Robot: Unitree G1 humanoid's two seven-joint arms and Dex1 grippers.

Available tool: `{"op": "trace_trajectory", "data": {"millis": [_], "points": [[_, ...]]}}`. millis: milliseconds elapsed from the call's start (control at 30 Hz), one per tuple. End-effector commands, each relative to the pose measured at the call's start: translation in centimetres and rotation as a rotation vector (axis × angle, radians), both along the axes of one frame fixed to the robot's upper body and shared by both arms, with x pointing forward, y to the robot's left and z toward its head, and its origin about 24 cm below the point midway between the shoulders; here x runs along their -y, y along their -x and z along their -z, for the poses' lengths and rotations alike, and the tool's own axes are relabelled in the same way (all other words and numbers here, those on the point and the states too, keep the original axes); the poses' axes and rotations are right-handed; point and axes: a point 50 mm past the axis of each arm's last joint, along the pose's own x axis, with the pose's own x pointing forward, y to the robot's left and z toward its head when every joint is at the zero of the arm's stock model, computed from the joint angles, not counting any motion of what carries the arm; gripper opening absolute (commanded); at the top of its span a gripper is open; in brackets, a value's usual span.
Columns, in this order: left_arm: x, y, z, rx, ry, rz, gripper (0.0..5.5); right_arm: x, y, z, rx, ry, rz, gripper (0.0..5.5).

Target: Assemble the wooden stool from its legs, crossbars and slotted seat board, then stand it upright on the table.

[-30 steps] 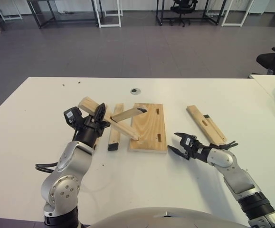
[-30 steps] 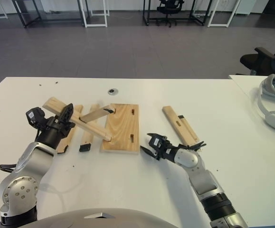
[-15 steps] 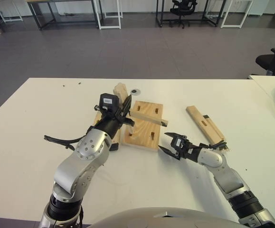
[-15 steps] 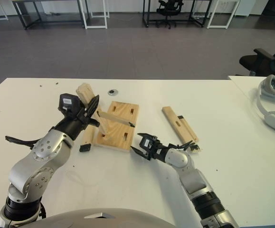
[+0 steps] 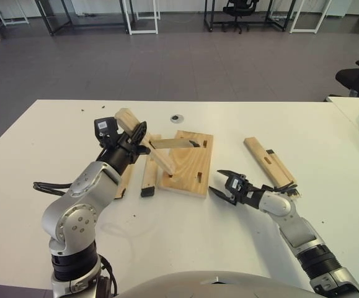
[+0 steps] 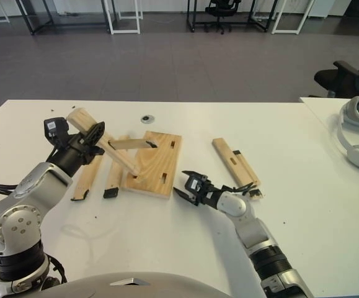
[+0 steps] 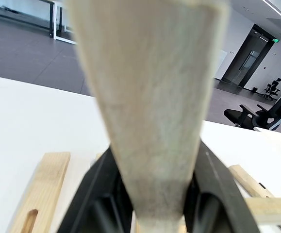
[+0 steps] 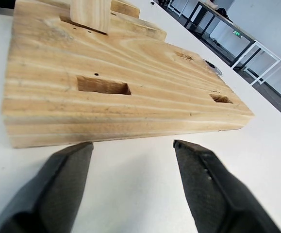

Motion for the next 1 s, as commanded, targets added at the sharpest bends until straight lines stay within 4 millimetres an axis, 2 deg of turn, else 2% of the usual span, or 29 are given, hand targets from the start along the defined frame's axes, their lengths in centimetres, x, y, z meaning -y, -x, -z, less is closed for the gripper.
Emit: {"op": "trace_trajectory", "data": {"millis": [33, 267, 400, 500, 600, 733, 867, 1000], "points": [[-0.6, 0.0, -0.2, -0.023, -0.003, 0.005, 1.02, 0.3, 0.0, 0.6, -0.017, 0.014, 0.018, 3.10], [-0.8, 0.3, 1.2, -0.085, -0.140, 0.005, 1.02, 0.3, 0.1, 0.9, -0.025, 0.014, 0.024, 3.10], [1.3, 0.6, 2.0, -0.089, -0.244, 0.042, 1.02, 0.2, 0.0, 0.9, -0.017, 0.028, 0.017, 3.10], [3.2, 1.6, 3.2, -0.128, -0.242, 0.070, 1.02, -0.1, 0.0, 0.9, -0.013, 0.029, 0.010, 3.10], [3.4, 2.6, 3.9, -0.179, -0.203, 0.077, 1.02, -0.1, 0.1, 0.9, -0.012, 0.033, 0.009, 3.10], [2.3, 2.5, 2.5, -0.152, -0.165, 0.067, 1.02, -0.1, 0.0, 0.9, -0.008, 0.035, 0.015, 3.10], [0.8, 1.1, 0.1, -0.071, -0.168, 0.061, 1.02, -0.1, -0.1, 0.9, -0.004, 0.031, 0.022, 3.10], [-0.1, 0.4, -0.8, -0.065, -0.119, 0.060, 1.02, -0.2, -0.3, 1.0, -0.002, 0.027, 0.026, 3.10]]}}
